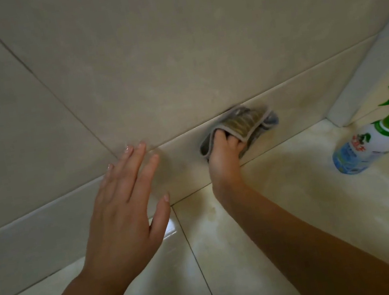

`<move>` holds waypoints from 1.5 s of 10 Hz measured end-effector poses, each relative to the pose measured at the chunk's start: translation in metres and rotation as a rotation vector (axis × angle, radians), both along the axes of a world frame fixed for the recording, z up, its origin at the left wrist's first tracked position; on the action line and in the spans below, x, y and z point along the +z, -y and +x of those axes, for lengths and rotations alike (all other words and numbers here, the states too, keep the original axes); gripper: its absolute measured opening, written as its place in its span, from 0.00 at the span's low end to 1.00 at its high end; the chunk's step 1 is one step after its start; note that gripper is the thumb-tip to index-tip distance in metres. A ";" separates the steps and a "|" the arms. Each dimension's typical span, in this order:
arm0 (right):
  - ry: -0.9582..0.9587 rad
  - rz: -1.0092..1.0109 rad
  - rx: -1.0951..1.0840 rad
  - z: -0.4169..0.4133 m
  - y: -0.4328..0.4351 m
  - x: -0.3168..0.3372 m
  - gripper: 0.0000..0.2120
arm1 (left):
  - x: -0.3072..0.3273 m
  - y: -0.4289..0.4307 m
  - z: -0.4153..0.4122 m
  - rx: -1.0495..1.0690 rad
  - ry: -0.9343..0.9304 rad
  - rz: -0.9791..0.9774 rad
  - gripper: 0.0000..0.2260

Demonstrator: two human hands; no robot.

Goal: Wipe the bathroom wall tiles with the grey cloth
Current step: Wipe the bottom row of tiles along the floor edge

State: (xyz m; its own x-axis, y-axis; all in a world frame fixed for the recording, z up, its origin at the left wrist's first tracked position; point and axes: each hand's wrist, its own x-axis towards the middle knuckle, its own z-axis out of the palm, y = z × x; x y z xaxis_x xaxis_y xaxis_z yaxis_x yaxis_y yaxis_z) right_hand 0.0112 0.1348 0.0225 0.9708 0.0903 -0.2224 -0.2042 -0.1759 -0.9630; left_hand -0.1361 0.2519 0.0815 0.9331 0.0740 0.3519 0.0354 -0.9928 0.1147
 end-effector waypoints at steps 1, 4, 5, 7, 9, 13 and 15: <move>0.138 -0.003 -0.103 0.031 0.010 0.014 0.21 | 0.006 0.012 0.022 -0.050 0.011 0.026 0.25; 0.548 -0.510 -0.047 0.040 0.028 -0.040 0.14 | 0.002 0.057 0.060 -0.061 -0.011 0.001 0.28; 0.629 -0.390 -0.081 0.032 0.018 -0.023 0.20 | -0.002 0.062 0.065 -0.059 -0.013 -0.003 0.28; 0.495 -0.258 -0.337 0.100 0.055 0.002 0.18 | -0.003 0.075 0.073 -0.076 -0.005 -0.036 0.28; -0.115 0.198 -0.207 0.059 0.067 -0.014 0.29 | -0.007 0.076 0.075 -0.093 -0.011 -0.035 0.28; 0.031 0.133 -0.392 0.107 0.095 -0.014 0.52 | -0.008 0.068 0.070 -0.082 0.011 -0.041 0.28; 0.193 0.198 -0.190 0.040 0.054 -0.015 0.47 | -0.011 0.069 0.074 -0.091 -0.035 -0.006 0.29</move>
